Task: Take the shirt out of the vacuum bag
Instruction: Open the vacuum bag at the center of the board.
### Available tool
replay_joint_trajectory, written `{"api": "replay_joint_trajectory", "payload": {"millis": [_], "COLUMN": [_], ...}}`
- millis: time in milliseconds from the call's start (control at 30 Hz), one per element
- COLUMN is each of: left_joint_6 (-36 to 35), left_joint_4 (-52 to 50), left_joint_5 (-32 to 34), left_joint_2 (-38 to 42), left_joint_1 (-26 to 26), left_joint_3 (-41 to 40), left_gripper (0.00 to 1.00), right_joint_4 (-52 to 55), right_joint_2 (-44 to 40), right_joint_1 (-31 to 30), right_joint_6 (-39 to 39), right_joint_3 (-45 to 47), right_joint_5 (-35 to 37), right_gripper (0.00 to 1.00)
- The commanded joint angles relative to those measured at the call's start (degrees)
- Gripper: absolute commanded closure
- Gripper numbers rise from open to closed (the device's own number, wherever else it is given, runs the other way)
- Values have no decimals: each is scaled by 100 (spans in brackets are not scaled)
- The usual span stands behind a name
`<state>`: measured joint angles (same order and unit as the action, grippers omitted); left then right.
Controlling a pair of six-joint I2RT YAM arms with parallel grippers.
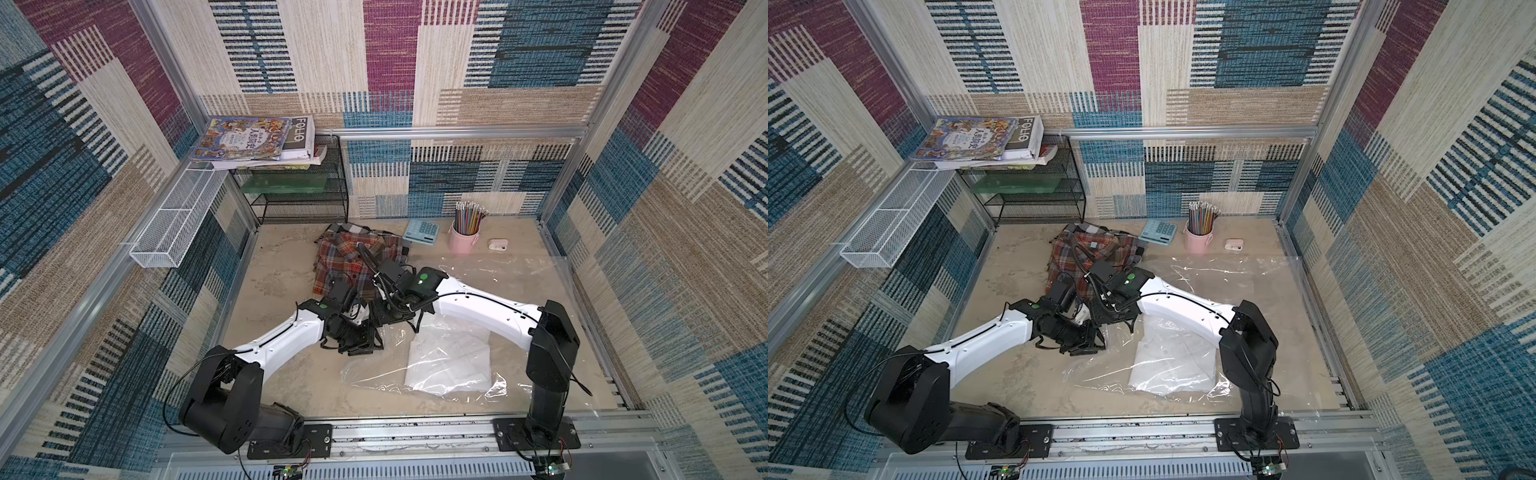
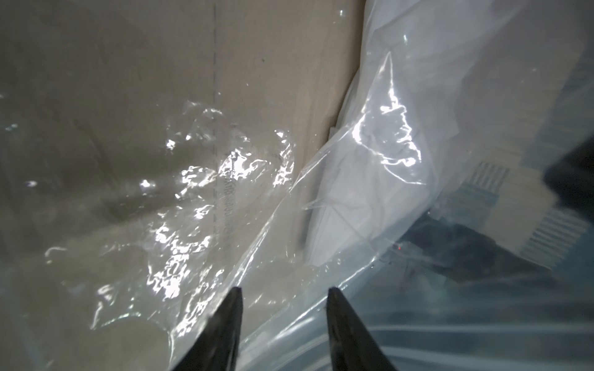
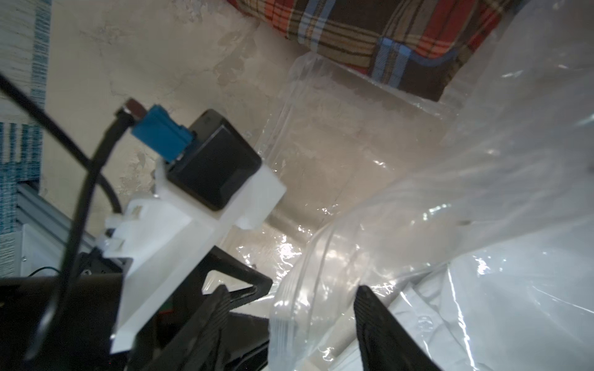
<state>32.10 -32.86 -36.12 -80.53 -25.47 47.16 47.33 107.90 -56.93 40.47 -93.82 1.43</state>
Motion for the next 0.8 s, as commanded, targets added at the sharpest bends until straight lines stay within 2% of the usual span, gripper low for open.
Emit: {"api": "replay_joint_trajectory", "payload": {"millis": [0, 333, 500, 600, 767], "left_joint_6": [-123, -202, -304, -352, -316], "left_joint_4": [490, 447, 330, 259, 189], "left_joint_5": [-23, 36, 144, 144, 176], "left_joint_2": [46, 64, 46, -120, -474], "left_joint_1": [23, 20, 31, 33, 33], "left_joint_3": [45, -40, -30, 129, 557], "left_gripper": [55, 60, 60, 60, 54], "right_joint_4": [1229, 1036, 954, 936, 1197], "right_joint_2": [23, -114, -73, -142, -332], "right_joint_1": [-20, -5, 115, 171, 254], "right_joint_6": [22, 124, 41, -41, -211], "right_joint_3": [89, 382, 268, 25, -559], "right_joint_5": [369, 437, 461, 545, 661], "right_gripper": [47, 62, 98, 100, 100]}}
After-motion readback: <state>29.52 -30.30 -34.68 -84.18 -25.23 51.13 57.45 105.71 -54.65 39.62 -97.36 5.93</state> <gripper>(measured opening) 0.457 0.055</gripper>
